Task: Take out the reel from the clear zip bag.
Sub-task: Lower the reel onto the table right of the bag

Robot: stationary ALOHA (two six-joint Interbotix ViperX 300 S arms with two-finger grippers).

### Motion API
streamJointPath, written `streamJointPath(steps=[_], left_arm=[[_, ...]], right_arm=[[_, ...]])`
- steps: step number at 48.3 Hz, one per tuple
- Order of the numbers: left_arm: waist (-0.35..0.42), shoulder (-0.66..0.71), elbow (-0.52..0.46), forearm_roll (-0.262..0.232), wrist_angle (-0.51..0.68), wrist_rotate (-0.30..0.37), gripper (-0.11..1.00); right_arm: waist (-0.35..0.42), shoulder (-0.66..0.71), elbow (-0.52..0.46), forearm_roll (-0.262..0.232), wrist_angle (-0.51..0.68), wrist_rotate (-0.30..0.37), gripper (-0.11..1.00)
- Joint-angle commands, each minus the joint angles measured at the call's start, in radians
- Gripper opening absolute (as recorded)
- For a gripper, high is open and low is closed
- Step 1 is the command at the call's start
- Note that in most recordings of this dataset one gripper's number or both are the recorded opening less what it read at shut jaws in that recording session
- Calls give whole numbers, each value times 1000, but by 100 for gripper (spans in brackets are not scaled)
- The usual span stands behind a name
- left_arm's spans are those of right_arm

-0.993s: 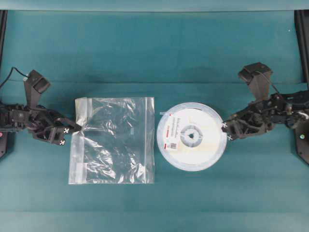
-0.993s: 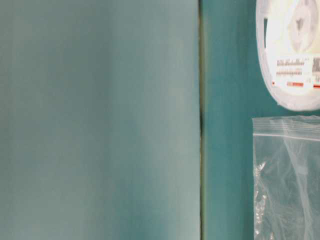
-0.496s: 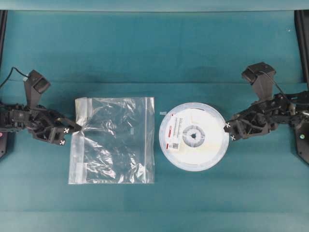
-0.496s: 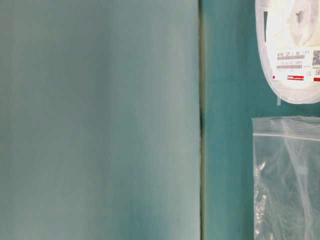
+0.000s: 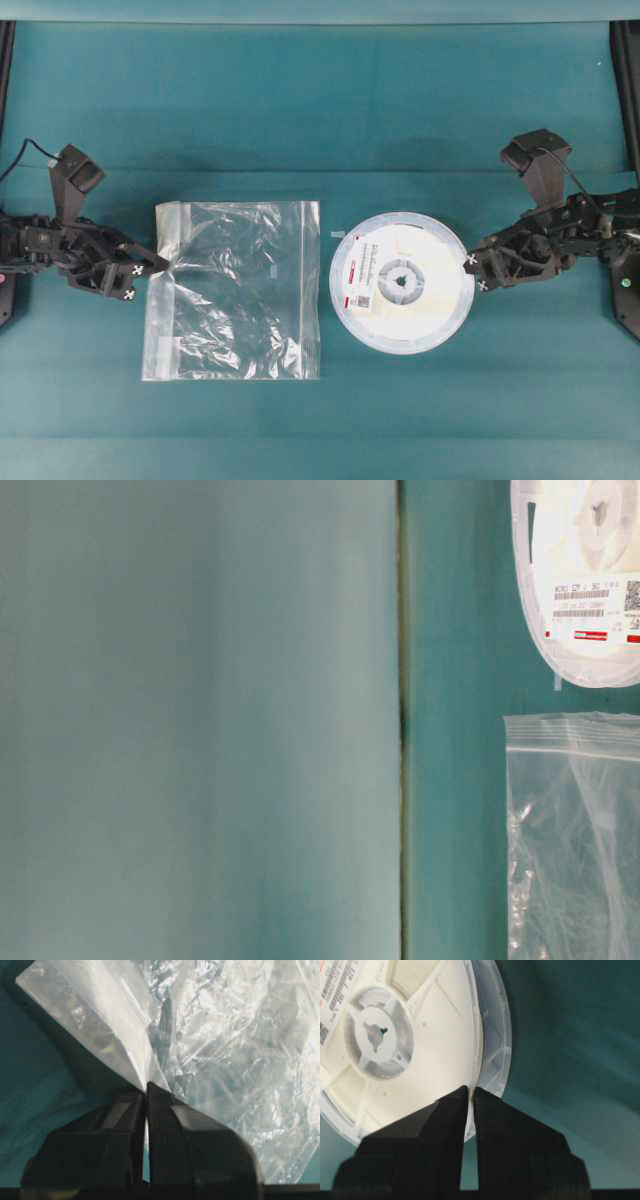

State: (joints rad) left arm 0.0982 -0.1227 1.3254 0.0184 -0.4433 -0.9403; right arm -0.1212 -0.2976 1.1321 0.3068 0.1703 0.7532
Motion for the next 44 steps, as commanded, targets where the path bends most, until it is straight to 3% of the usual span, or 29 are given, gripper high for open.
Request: streamJointPath(steps=[1, 9, 12, 16, 25, 28, 44], left_arm=[[-2, 3, -3, 3, 5, 3, -1], [-2, 3, -3, 3, 5, 3, -1], [-2, 3, -5, 3, 5, 3, -1], [-2, 3, -5, 3, 5, 3, -1], [-2, 3, -9, 3, 5, 3, -1], [-2, 3, -9, 3, 5, 3, -1], [-2, -3, -6, 5, -2, 51, -1]], right_arm=[[3, -5, -8, 0, -8, 8, 7], [3, -5, -8, 0, -18, 9, 7], [3, -5, -8, 2, -21, 12, 11], [3, -5, -6, 0, -21, 32, 29], [9, -8, -8, -9, -26, 46, 82], [12, -11, -9, -17, -32, 44, 92], [17, -26, -11, -25, -54, 41, 94]])
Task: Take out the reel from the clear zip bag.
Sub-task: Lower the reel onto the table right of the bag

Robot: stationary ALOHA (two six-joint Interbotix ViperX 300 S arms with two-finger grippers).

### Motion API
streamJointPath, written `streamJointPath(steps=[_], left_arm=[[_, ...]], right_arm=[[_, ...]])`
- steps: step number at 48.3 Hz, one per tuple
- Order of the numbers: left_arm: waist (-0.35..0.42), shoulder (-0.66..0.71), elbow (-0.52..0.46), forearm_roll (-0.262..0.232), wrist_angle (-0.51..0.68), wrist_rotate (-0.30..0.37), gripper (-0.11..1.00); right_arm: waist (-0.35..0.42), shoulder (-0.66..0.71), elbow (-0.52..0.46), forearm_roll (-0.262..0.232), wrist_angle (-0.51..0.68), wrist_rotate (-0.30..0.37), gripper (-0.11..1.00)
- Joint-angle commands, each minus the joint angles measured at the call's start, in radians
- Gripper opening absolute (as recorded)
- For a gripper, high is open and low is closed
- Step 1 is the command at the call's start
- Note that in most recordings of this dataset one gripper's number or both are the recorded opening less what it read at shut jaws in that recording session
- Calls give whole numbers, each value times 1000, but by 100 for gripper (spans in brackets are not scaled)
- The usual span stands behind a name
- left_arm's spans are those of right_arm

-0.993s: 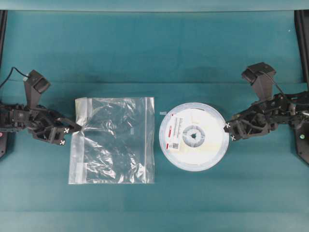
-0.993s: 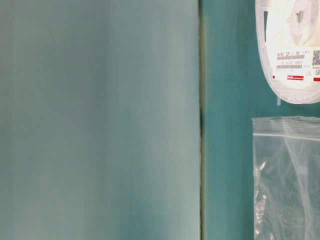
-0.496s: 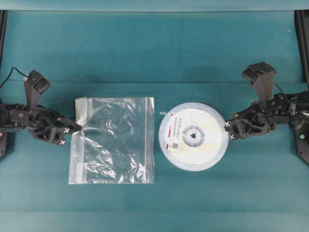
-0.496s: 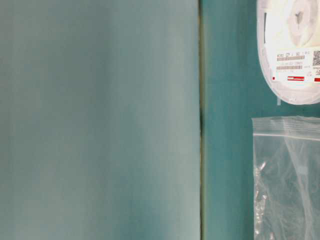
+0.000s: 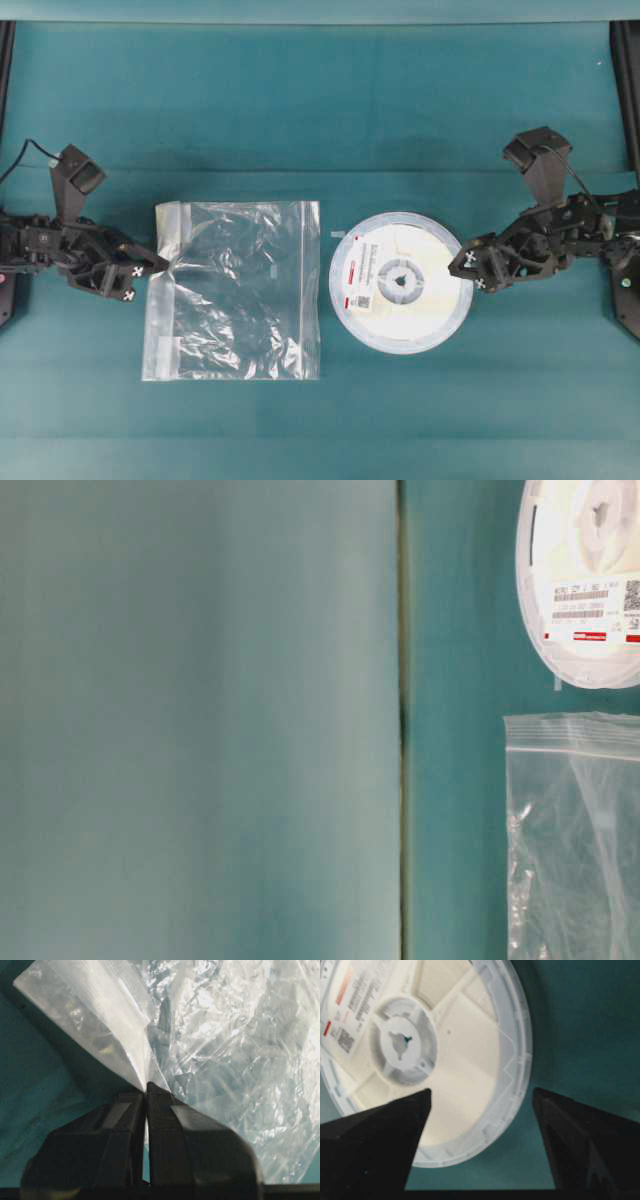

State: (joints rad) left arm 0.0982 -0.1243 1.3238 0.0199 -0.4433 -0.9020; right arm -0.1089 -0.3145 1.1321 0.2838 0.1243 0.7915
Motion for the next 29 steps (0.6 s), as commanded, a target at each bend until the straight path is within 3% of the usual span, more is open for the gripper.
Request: streamJointPath(steps=[1, 5, 10, 23, 25, 29], left_arm=[[-2, -2, -6, 3, -2, 14, -1], [-2, -3, -9, 3, -2, 15, 4], [-3, -3, -11, 3, -2, 15, 20], [-2, -37, -14, 3, 20, 32, 87], [-2, -44, -14, 3, 28, 38, 92], [-2, -66, -14, 3, 57, 54, 89]], right_arm=[[5, -9, -11, -2, -8, 2, 94], [12, -11, -12, -6, -9, -3, 94], [20, -14, -12, -11, -11, -9, 94], [37, -14, -18, -14, -11, -14, 94], [37, -14, -18, -14, -11, -14, 94], [37, -14, -18, -14, -11, -14, 94]])
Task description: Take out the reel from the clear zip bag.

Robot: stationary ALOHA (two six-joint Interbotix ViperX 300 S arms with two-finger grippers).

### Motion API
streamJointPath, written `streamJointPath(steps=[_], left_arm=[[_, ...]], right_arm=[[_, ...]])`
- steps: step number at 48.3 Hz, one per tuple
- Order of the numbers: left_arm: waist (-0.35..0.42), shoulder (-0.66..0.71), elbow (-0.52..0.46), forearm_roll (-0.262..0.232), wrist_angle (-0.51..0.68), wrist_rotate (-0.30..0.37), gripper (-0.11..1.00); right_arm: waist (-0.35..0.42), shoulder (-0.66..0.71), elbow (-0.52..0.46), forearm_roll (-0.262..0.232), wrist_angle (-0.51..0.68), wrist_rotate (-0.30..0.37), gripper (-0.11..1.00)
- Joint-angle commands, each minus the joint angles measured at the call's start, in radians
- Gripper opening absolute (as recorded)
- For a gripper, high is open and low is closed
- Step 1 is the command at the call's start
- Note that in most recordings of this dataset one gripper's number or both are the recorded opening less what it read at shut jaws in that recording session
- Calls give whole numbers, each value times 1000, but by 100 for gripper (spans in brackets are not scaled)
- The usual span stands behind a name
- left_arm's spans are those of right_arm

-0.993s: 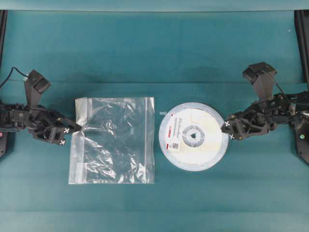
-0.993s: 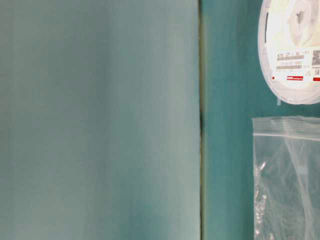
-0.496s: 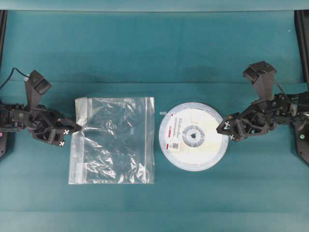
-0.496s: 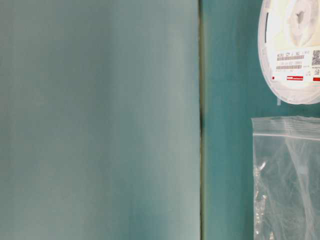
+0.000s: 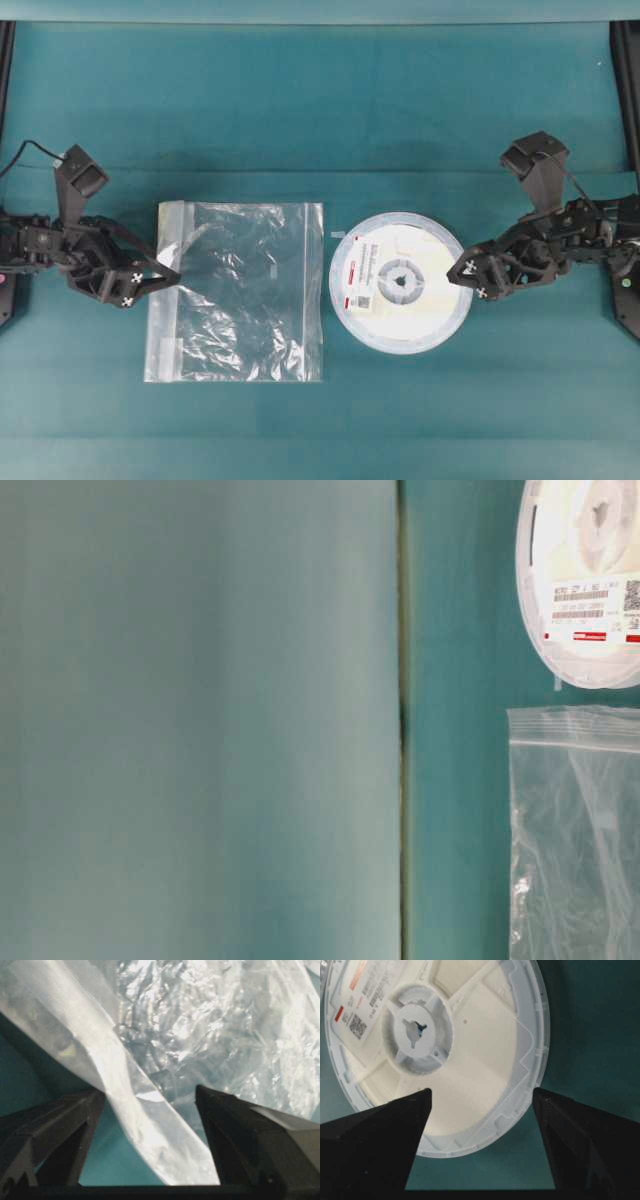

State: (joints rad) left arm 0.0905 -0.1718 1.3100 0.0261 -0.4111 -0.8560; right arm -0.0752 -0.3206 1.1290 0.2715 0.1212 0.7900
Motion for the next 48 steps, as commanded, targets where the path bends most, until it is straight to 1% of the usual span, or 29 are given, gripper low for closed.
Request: streamJointPath(steps=[1, 9, 14, 21, 28, 31, 36, 39, 43, 48], left_arm=[[6, -25, 0, -3, 32, 11, 89], [6, -91, 0, -3, 124, 23, 89], [6, -160, -2, 0, 201, 32, 89], [6, -311, 3, 0, 301, 60, 89], [6, -463, 3, 0, 345, 72, 89], [6, -525, 0, 2, 364, 78, 89], [6, -612, -2, 5, 419, 87, 89], [5, -666, -3, 5, 466, 120, 89], [3, -726, -9, 5, 502, 172, 89], [3, -798, -18, 5, 511, 241, 88]], right_arm=[[5, -8, -15, -2, -8, -12, 94], [3, -9, -15, -6, -20, -14, 94], [3, -20, -18, -20, -60, -15, 94], [3, -43, -20, -57, -123, -25, 94], [5, -60, -29, -80, -137, -35, 94], [3, -67, -34, -98, -138, -40, 94], [3, -80, -49, -153, -150, -46, 94], [3, -87, -63, -192, -156, -55, 94], [3, -98, -91, -249, -163, -78, 94], [3, -103, -121, -290, -164, -103, 94]])
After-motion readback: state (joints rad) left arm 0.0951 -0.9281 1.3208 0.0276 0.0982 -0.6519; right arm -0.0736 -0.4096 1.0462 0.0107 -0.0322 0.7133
